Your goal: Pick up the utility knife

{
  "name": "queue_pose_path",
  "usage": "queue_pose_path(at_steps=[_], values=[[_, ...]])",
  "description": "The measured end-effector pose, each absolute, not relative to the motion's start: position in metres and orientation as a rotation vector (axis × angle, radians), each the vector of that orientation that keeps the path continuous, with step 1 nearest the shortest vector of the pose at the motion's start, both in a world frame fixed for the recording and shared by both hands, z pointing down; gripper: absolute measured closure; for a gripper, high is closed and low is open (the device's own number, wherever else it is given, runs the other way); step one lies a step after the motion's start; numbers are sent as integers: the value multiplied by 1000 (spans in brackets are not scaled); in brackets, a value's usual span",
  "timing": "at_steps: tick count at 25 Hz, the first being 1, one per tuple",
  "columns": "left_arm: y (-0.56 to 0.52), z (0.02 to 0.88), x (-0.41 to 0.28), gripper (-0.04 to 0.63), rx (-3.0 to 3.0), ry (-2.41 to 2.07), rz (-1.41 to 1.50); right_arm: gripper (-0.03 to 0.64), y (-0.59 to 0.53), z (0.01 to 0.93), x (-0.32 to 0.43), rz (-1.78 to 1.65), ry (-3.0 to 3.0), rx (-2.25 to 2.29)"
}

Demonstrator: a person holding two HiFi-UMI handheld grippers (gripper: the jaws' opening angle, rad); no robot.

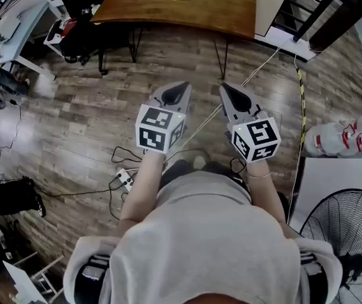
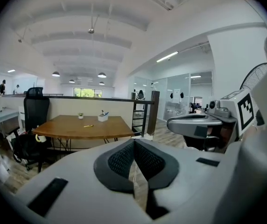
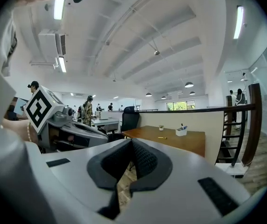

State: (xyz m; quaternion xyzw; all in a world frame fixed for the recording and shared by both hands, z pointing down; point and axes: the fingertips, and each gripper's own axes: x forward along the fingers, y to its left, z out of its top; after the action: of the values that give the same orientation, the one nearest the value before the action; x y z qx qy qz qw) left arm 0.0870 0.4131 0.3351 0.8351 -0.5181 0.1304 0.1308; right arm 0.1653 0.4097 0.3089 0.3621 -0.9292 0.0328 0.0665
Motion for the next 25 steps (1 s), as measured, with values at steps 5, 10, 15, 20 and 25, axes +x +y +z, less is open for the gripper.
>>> queue_pose_path(at_steps=[5, 10, 15, 20, 25], values=[[406, 317, 89, 581, 2478, -1552, 221, 606, 401, 303, 175, 129, -2852, 1116], [406, 316, 93, 579, 2507, -1578, 162, 606, 395, 312, 183, 136, -2855, 1092], [404, 333, 95, 578, 2456, -1582, 220, 606, 389, 324, 186, 189, -2862, 1080], [390, 332, 88, 480, 2444, -1576, 221, 606, 376, 331, 182, 229, -2860, 1086], [360, 343, 79, 365, 2415, -1574, 240, 606, 350, 343, 177, 256, -2839, 1081]])
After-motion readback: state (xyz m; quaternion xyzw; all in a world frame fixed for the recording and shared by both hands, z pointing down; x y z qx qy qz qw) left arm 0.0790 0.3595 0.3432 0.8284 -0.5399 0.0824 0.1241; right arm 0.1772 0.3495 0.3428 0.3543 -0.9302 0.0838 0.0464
